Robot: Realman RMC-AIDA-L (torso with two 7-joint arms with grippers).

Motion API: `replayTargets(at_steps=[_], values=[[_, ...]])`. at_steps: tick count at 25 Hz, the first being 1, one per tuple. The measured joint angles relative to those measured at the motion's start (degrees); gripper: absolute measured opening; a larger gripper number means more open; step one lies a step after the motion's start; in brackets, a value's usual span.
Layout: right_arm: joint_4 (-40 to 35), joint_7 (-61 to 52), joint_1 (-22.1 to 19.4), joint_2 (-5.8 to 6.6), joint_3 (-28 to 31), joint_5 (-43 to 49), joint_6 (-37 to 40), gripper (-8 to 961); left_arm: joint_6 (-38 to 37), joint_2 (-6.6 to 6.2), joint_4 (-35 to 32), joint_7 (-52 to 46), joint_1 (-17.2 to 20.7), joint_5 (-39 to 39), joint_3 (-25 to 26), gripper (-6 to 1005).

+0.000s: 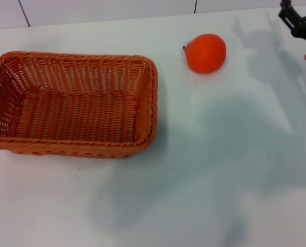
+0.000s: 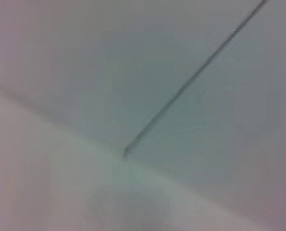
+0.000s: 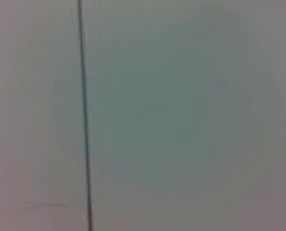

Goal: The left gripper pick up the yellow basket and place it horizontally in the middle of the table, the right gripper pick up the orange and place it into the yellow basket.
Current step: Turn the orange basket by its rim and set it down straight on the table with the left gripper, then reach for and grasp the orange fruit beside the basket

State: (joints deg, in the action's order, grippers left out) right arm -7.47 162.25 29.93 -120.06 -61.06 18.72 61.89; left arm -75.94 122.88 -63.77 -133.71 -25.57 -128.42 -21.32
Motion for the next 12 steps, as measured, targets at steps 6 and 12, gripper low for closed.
replayTargets(at_steps=[6,12], values=[[-0.2,-0.5,1.3,0.0,-5.5,0.0,-2.3,946,8.2,0.9,5.7,15.3,1.9,18.8,0.1,700],[-0.2,-1.7,2.8,-0.24,-12.6,0.0,-5.3,946,7.9,0.91,18.6,37.1,2.9,38.9,1.7,700]])
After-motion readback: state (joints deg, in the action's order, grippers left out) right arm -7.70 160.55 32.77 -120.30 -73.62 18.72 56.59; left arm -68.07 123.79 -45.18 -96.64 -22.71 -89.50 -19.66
